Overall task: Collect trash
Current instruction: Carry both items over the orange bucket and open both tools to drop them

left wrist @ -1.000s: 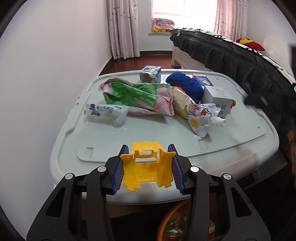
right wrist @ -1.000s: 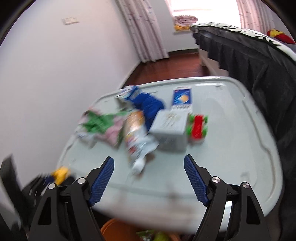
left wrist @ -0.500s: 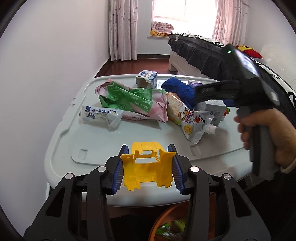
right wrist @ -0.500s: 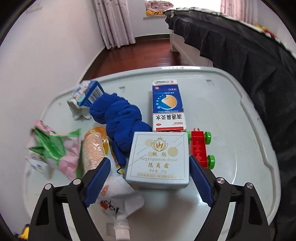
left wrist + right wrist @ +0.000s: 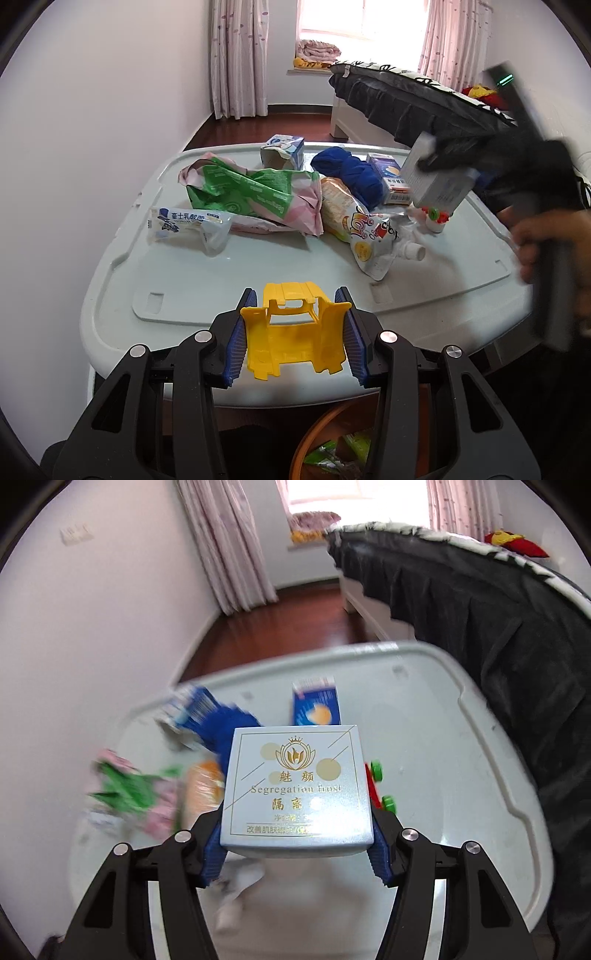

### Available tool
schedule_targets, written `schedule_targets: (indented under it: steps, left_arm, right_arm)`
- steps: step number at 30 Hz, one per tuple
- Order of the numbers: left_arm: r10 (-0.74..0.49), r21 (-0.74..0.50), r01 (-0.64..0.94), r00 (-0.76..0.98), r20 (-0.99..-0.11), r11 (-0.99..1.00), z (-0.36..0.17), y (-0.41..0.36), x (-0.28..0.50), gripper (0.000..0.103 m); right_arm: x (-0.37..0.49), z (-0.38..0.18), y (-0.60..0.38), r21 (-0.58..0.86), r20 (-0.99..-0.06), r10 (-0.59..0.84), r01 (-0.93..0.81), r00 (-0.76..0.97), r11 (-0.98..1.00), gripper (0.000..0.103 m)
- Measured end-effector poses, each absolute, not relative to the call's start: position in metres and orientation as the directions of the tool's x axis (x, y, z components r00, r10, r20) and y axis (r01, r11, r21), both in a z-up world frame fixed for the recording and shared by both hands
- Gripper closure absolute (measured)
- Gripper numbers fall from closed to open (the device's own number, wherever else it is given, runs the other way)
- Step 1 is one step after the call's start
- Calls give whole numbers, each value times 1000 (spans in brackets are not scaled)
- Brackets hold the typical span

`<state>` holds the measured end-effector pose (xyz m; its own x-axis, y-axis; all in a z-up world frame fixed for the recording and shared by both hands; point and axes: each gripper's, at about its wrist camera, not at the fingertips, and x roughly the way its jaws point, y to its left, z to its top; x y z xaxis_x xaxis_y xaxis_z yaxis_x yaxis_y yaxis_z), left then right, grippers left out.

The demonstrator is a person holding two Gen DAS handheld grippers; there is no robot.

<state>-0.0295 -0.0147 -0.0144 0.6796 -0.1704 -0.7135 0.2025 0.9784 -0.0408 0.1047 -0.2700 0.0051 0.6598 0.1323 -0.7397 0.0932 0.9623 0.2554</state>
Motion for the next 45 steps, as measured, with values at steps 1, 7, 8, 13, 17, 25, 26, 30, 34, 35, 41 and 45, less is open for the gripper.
schedule_targets:
  steps: [1,7,8,13,17,25,26,30,34,35,41,45]
  left_arm:
    - [-168,-40,202,672,-721,979,-14,-16,-30,59]
    - [-202,-53,243,648,-735,969,-1,-25,-52,59]
    - [-211,-60,250,639,-740,966,2,-26,-58,59]
    - [-209,-20,305,601,-771,952,4,-32,-92,59]
    - [-183,0,303,576,-797,953,-11,-33,-109,59]
    - [-157,-32,262,471,-868,964,-54,-31,-122,59]
    - [-157,-37,260,460,-874,965,-57,-30,-122,59]
    - [-156,-44,256,438,-885,966,-63,-27,-122,59]
    - [-162,-53,256,423,-891,965,-67,-27,-122,59]
    - [-162,-55,256,420,-893,965,-68,-27,-122,59]
    - [-165,-64,252,404,-900,966,-72,-27,-119,59]
    - [-164,-61,257,401,-901,964,-74,-28,-119,59]
  right_arm:
    - [94,15,-274,277,-722,164,64,672,959,42]
    - [10,54,-285,309,-648,269,-77,712,948,42]
    - [-4,57,-287,324,-639,289,-92,713,942,42]
    - [-80,42,-290,362,-650,347,-126,676,923,42]
    - [-114,11,-277,354,-688,367,-152,626,923,42]
    - [-143,-40,-260,349,-772,387,-173,505,921,42]
    - [-144,-41,-258,348,-773,390,-178,501,920,42]
    - [-142,-48,-251,347,-788,391,-182,476,920,42]
    - [-138,-52,-250,344,-796,391,-185,462,920,42]
    - [-137,-53,-248,342,-799,390,-187,458,921,42]
    - [-136,-58,-248,344,-811,390,-185,435,921,42]
    - [-135,-58,-248,347,-813,390,-179,433,921,42]
